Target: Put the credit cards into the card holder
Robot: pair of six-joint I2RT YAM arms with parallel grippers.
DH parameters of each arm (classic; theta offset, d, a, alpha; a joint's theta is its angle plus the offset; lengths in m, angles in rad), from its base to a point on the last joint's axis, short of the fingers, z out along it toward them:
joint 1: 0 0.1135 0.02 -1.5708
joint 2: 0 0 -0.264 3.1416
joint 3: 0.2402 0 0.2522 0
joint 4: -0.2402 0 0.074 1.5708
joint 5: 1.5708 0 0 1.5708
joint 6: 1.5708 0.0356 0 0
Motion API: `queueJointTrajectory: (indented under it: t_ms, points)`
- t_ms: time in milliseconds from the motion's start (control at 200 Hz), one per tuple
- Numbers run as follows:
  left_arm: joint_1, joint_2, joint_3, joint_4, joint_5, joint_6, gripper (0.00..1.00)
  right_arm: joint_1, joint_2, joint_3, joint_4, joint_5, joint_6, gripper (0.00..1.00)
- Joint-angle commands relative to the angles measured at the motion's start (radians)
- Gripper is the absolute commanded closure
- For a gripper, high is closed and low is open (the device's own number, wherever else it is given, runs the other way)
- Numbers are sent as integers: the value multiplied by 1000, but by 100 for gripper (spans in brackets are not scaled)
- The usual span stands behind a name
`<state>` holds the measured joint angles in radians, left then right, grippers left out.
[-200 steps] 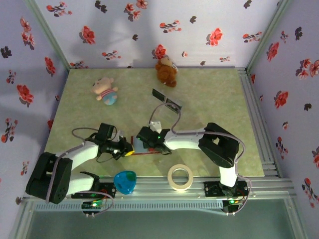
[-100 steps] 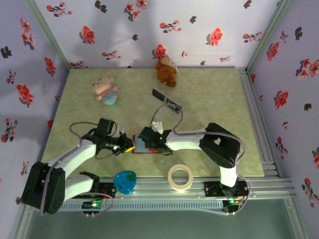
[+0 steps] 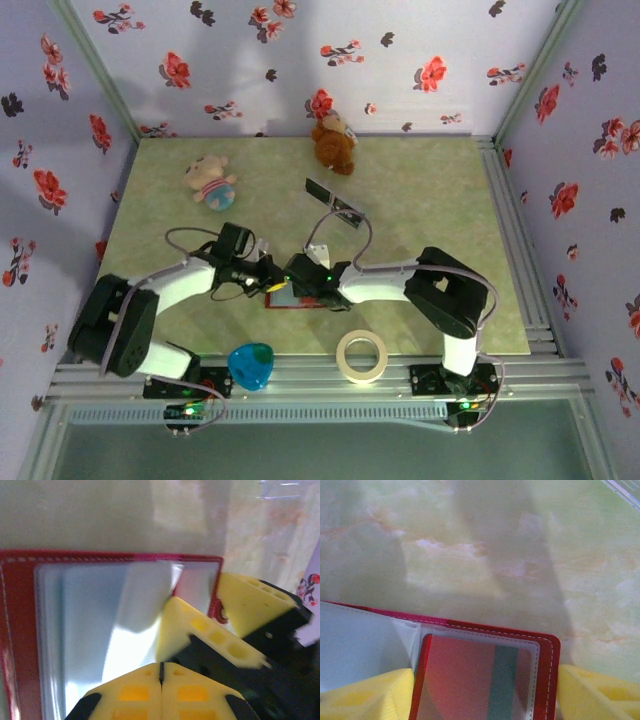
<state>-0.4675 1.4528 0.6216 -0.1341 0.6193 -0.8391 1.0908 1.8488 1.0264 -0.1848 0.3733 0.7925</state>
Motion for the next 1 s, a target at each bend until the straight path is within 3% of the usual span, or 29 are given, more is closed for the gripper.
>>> queueJointTrajectory:
  t_ms: [0, 165, 680, 995]
  points:
    - [-8, 49, -2, 64, -21, 3, 100, -5, -16, -26, 17, -33, -33, 27]
    - [-8, 107, -5, 30, -36, 39, 100, -8, -15, -33, 18, -34, -36, 29]
    - [-7, 77, -163, 43, -75, 16, 100, -17, -42, -70, -24, 24, -3, 33]
    - [-8, 64, -175, 47, -87, 6, 100, 2, -60, -48, -133, 131, -14, 26]
